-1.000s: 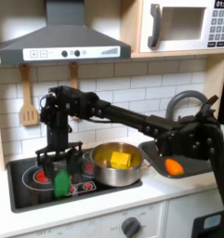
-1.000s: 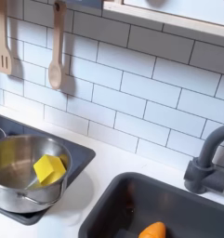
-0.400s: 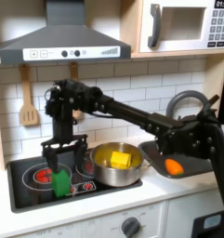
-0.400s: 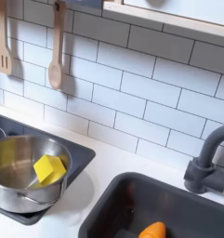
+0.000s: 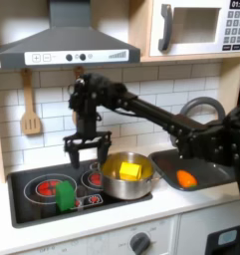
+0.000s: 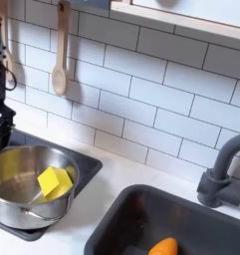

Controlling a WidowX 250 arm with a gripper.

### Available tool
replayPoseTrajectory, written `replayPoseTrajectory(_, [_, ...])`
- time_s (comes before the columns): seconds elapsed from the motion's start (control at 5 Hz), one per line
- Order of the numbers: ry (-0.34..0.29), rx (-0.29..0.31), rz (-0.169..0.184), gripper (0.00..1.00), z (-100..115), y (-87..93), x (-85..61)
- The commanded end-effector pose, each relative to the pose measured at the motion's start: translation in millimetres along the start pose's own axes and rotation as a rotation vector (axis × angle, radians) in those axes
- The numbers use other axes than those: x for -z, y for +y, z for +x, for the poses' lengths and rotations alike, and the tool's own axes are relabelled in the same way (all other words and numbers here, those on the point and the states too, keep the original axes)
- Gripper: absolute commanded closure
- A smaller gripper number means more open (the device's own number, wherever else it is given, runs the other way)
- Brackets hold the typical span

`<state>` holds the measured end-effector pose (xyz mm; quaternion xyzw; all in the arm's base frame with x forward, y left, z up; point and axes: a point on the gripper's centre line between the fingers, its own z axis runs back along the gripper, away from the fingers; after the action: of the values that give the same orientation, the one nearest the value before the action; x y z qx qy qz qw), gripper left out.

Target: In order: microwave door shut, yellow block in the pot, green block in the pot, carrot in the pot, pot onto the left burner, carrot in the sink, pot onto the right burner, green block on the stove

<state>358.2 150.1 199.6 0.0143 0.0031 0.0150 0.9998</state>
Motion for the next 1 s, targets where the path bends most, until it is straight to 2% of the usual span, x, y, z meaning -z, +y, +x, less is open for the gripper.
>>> replayPoseTrajectory(0.0, [-0.021, 0.1, -0.026, 0.0, 5.6, -39.8, -8.8])
replayPoseTrajectory(0.2, [-0.004, 0.152, -0.039, 0.0, 0.0, -56.6, -5.1])
replayPoseTrajectory(0.4, [0.041, 0.199, -0.054, 0.0, -14.7, -69.7, 7.0])
replayPoseTrajectory(0.6, [0.065, 0.207, -0.072, 0.0, -30.0, -71.2, 16.0])
replayPoseTrajectory(0.8, [0.062, 0.217, -0.086, 0.0, -38.3, -73.8, 17.2])
